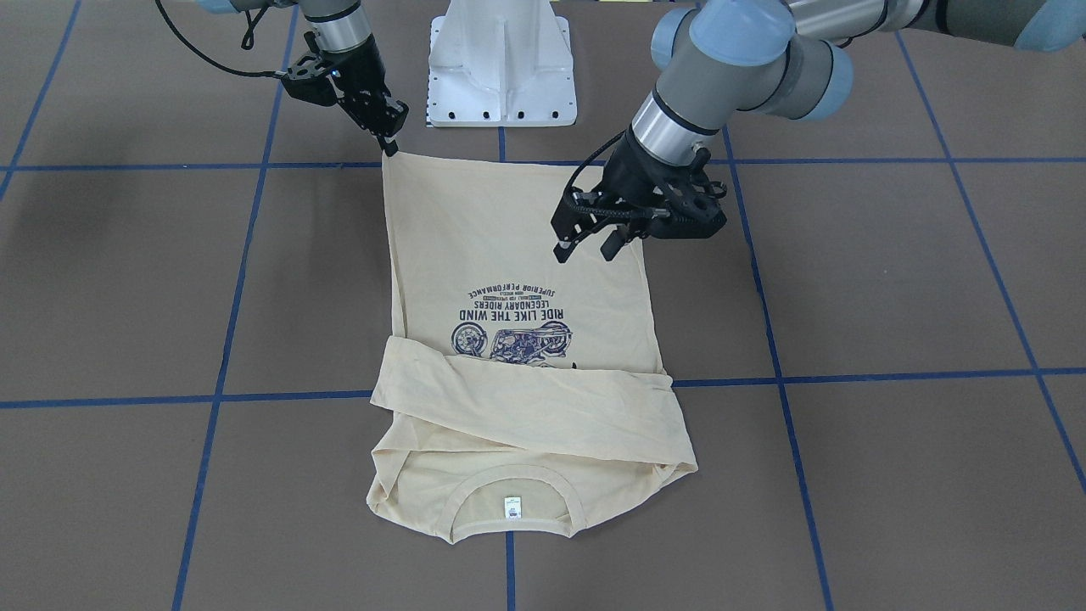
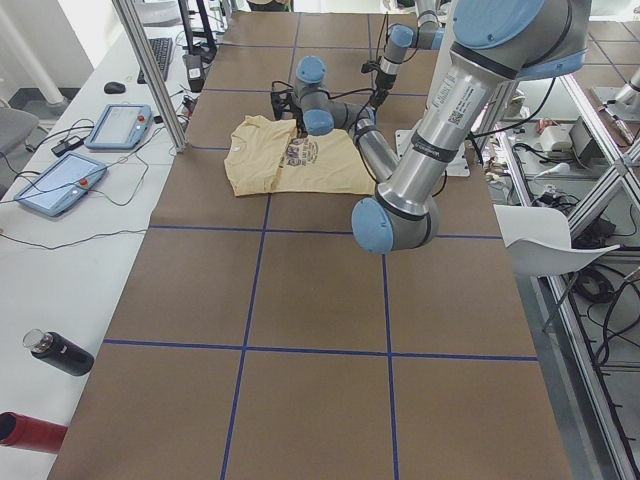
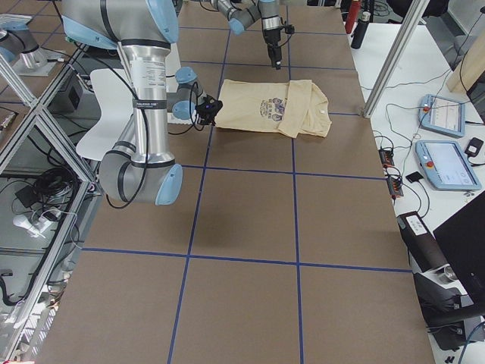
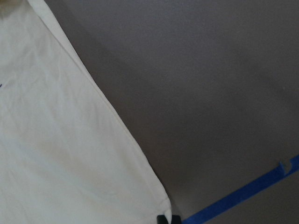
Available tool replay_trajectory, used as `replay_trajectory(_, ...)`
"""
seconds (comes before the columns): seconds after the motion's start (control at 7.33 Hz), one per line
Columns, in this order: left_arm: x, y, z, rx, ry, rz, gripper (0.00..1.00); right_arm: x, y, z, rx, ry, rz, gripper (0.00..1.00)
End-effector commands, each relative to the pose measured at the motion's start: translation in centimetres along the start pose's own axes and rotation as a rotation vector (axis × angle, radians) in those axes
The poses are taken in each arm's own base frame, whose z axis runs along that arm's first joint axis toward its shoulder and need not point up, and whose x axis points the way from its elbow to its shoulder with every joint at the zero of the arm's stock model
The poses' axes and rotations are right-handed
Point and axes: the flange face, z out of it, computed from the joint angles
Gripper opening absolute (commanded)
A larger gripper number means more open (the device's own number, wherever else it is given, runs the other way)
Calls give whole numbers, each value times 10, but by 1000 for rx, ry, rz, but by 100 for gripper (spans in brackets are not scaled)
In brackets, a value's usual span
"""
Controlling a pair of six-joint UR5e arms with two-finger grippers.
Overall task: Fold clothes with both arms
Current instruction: 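Release the sleeve with the left gripper while the right gripper moves to the hem corner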
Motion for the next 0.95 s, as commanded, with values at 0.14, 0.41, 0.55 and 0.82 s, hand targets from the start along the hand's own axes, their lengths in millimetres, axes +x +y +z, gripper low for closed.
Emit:
replay_trajectory(0.14,-67,87,8,24,-70,-122,75,0,1,-1,-3,-2,1,0)
replay_trajectory(0.41,-102,102,23,25,-136,-185,74,0,1,-1,-3,-2,1,0)
replay_trajectory(0.55,-122,117,34,37,-170,-173,73,0,1,-1,-3,-2,1,0)
replay_trajectory(0.82,-133,129,46,27,-200,-179,70,-1,1,-4,-5,-6,2,0)
